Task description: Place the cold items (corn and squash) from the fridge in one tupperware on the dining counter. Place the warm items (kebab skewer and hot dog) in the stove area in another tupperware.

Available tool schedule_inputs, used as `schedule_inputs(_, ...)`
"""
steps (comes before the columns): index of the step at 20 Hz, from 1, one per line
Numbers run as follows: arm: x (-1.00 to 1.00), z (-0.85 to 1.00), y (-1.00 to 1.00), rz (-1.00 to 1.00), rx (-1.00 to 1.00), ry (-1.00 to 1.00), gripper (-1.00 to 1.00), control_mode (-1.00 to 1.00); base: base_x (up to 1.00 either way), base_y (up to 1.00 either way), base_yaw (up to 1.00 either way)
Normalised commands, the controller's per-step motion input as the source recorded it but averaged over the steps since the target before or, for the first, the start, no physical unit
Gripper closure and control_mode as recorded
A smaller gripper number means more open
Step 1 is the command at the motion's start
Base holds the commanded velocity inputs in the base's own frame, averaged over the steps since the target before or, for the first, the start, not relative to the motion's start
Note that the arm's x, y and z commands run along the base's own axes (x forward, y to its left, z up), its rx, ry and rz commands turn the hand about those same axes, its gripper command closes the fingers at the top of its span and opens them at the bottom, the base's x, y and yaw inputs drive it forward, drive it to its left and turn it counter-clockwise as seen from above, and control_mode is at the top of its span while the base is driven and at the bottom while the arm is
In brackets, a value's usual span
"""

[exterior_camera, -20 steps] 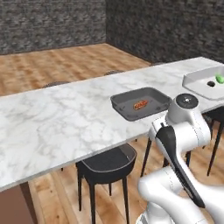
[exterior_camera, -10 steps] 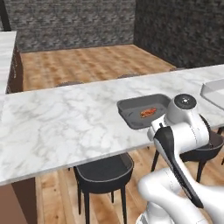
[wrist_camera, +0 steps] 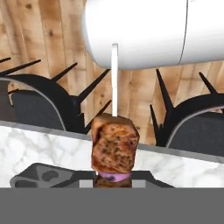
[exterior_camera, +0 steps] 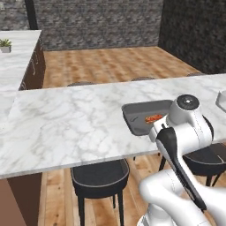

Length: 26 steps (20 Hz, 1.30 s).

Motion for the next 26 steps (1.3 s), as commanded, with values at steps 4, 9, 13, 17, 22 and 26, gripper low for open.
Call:
schedule_inputs(4,0.47,0.00,-0.30,0.25,0.13,0.00,1.00,-1.00,0.00,0.00,0.00)
schedule_inputs(9,0.49,0.03,-0.50,0.18,0.19,-0.03,1.00,-1.00,0.00,0.00,0.00)
schedule_inputs(13,0.61,0.09,-0.18,0.00,0.10,0.01,1.00,-1.00,0.00,0.00,0.00)
schedule_inputs(17,0.70,0.29,-0.05,0.00,0.00,0.16,1.00,-1.00,0.00,0.00,0.00)
schedule_inputs(22,0.67,0.10,-0.14,0.00,0.00,0.05,1.00,-1.00,0.00,0.00,0.00)
schedule_inputs(26,0.63,-0.03,0.00,0.00,-0.03,0.10,1.00,-1.00,0.00,0.00,0.00)
